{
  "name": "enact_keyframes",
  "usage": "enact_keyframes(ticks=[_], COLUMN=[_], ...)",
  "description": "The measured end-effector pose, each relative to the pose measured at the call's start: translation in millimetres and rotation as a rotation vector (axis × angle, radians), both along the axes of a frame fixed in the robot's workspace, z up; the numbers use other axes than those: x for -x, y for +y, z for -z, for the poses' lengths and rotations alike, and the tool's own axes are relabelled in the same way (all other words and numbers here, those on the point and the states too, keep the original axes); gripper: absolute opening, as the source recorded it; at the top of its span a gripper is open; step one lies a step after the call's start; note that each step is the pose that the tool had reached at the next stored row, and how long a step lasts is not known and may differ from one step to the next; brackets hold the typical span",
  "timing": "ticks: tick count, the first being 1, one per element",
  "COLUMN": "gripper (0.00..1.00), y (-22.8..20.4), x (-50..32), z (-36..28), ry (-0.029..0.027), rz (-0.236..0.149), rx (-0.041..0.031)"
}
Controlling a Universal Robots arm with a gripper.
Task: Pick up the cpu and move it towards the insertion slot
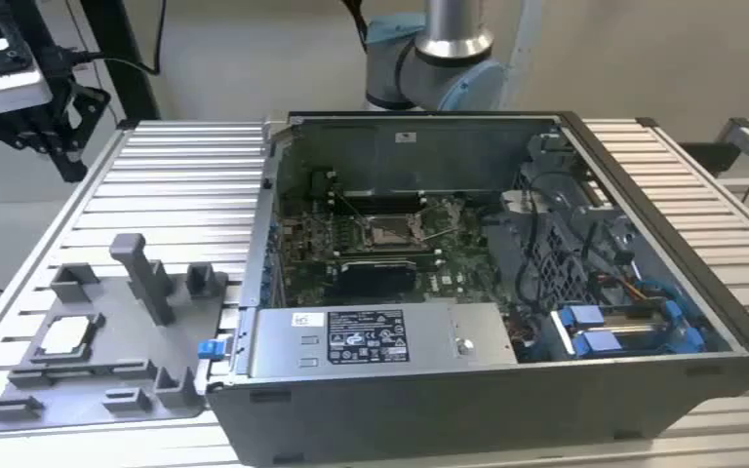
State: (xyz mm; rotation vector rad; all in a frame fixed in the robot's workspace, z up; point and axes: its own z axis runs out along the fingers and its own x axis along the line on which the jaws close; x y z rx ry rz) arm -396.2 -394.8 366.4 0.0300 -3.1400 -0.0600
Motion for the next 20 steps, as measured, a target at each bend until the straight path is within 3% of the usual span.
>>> enact_keyframes(ticks=[13,15,20], gripper=[0.0,0.0,0.0], y=[-0.8,-2.3,-11.0], x=[1.4,2.8,8.7], z=[0.2,0.2,0.4], ry=[-0.0001,0.0,0.0], rz=[0.0,0.0,0.0], rx=[-0.0001,0.0,0.0])
